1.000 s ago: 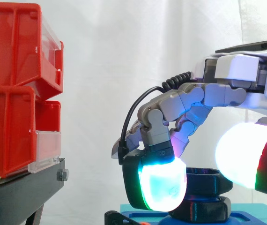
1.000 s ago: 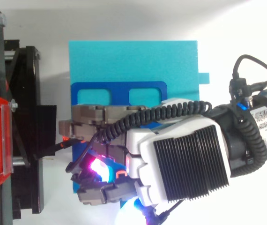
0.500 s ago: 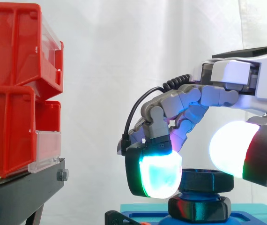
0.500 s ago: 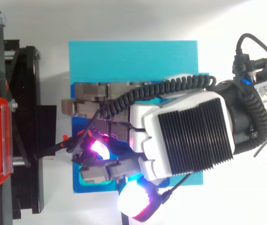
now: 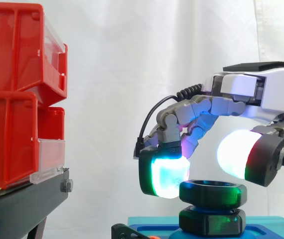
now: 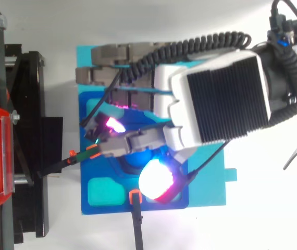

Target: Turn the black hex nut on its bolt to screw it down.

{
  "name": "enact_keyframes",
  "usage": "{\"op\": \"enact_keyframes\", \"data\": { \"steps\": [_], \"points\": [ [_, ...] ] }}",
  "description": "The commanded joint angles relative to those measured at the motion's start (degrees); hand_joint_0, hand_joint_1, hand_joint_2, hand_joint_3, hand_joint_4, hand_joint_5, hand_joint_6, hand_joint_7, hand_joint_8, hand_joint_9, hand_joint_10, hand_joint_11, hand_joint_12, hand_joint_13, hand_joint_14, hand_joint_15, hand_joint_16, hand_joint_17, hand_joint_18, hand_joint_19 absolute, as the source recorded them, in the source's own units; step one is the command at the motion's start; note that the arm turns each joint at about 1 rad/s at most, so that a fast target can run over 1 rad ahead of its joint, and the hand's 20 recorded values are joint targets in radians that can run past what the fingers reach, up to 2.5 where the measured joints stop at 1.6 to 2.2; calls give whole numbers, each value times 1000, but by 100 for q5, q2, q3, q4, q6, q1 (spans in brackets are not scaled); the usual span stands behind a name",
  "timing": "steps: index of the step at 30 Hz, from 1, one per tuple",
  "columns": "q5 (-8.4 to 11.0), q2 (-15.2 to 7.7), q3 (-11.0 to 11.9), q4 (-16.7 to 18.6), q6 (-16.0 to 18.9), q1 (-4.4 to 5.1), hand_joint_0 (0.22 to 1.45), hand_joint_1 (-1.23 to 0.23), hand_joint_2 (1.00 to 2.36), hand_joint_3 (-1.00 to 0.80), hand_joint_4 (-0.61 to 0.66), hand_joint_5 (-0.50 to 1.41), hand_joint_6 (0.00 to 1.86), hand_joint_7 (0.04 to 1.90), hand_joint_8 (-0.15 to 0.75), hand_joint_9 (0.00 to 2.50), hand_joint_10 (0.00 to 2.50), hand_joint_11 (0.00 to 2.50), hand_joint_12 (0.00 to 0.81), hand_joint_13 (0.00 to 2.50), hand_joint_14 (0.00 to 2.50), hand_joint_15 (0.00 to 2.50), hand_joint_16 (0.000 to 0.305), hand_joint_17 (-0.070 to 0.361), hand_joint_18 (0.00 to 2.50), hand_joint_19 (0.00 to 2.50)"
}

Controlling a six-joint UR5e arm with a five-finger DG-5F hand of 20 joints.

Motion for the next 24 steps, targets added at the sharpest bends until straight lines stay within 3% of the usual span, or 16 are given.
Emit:
{"op": "enact_keyframes", "data": {
  "steps": [1, 4, 7, 12, 15, 18, 19, 20, 22, 24],
  "points": [
    [-142, -1, 1, 30, 0, -133, 509, -156, 1000, -500, 24, 35, 504, 1305, 294, 1095, 10, 280, 313, 690, 6, 166, 45, 101, 575, 470],
    [-327, 8, 1, 30, 9, -239, 509, -155, 1000, -500, 17, 35, 504, 1285, 297, 1098, 10, 280, 314, 691, 7, 172, 45, 101, 574, 471],
    [-388, -1, 27, 21, 26, -212, 509, -155, 1000, -500, 6, 34, 505, 1232, 295, 1095, 10, 289, 315, 695, 7, 176, 45, 101, 577, 471],
    [-380, -1, 317, -75, 53, -142, 508, -148, 1000, -500, 6, 30, 506, 1171, 297, 1098, 10, 285, 315, 694, 7, 175, 45, 102, 571, 478],
    [-344, -1, 475, -225, 53, -45, 507, -145, 1000, -500, 34, 25, 507, 1132, 296, 1096, 10, 272, 318, 691, 9, 174, 46, 103, 576, 479],
    [-292, 8, 475, -225, 53, 25, 506, -144, 1000, -500, 46, 21, 507, 1112, 292, 1092, 10, 271, 319, 688, 7, 176, 46, 103, 576, 478],
    [-151, -1, 475, -110, 53, 157, 505, -143, 1000, -500, 58, 18, 507, 1095, 289, 1080, 9, 270, 318, 687, 9, 172, 46, 104, 572, 478],
    [-133, -1, 475, -102, 53, 175, 506, -143, 1000, -500, 60, 17, 507, 1096, 289, 1080, 9, 270, 320, 688, 7, 170, 46, 104, 572, 478],
    [-19, -1, 475, -154, 53, 333, 505, -143, 1000, -500, 77, 15, 507, 1054, 286, 1081, 9, 265, 319, 685, 7, 169, 46, 104, 573, 478],
    [-2, -1, 475, -172, 53, 377, 506, -146, 1000, -500, 79, 16, 506, 996, 273, 1094, 8, 233, 310, 684, 6, 160, 46, 103, 576, 475]
  ]
}}
